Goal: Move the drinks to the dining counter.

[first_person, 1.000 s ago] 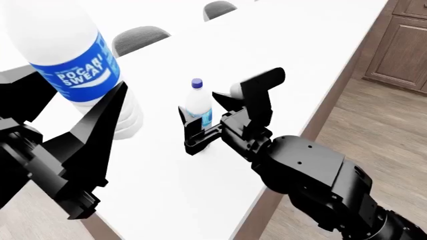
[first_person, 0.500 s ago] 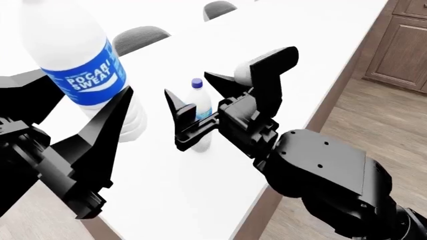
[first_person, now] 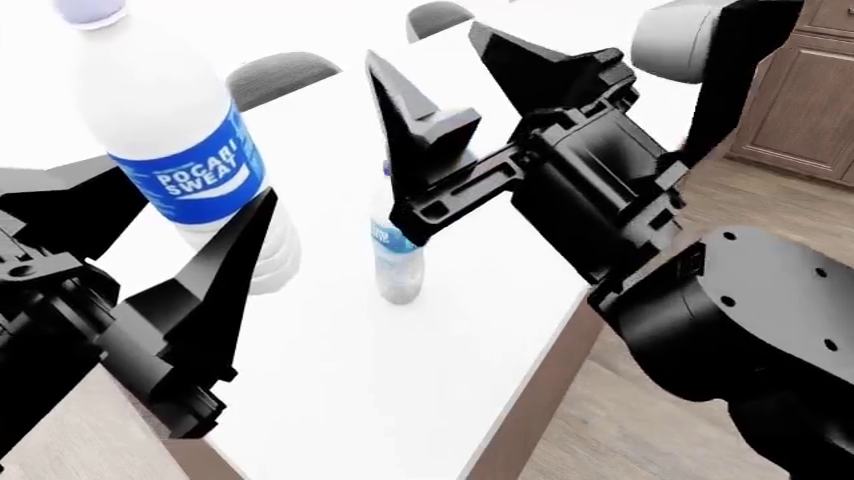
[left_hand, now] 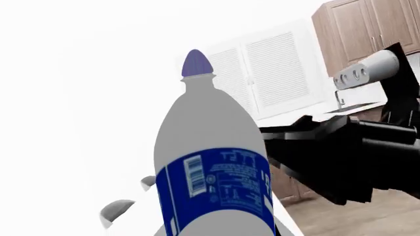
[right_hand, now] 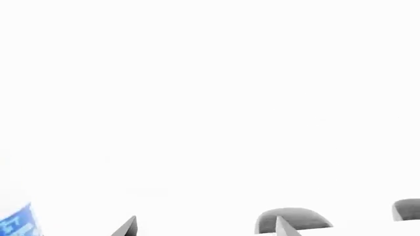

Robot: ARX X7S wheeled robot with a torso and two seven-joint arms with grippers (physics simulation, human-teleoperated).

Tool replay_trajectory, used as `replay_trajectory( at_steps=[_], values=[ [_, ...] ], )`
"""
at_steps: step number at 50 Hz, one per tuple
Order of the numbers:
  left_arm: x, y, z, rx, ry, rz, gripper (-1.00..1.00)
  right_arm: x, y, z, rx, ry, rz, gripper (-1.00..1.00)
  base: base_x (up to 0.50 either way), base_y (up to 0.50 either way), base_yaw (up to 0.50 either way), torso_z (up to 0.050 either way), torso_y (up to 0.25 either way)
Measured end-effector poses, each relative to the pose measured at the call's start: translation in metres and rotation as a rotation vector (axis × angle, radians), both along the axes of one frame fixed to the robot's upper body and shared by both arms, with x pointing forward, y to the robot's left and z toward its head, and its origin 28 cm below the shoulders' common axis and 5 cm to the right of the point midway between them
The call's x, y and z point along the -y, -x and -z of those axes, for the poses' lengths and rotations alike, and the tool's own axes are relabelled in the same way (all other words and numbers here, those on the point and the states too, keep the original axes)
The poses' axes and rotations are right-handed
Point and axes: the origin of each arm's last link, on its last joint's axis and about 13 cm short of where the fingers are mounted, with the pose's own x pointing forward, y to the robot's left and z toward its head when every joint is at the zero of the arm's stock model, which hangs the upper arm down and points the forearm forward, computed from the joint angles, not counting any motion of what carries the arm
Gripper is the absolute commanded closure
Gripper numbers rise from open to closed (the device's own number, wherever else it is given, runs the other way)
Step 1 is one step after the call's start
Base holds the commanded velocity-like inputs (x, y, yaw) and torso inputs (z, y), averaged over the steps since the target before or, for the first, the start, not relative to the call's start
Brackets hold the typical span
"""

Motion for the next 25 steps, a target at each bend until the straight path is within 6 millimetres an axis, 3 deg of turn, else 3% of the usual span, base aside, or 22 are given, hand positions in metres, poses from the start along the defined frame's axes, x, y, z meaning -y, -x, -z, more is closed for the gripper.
replay_trajectory(
  at_steps=[10, 25],
  values=[
    [0.004, -0.009, 0.009, -0.044, -0.003, 0.011, 1.0, 0.03, 0.015, -0.009, 0.059, -0.103, 0.077, -1.0, 0.0, 0.0, 0.0, 0.0, 0.0],
    [0.01, -0.041, 0.026, -0.16, 0.012, 0.004, 1.0, 0.067, 0.039, -0.015, 0.136, -0.248, 0.2, -1.0, 0.0, 0.0, 0.0, 0.0, 0.0]
  ],
)
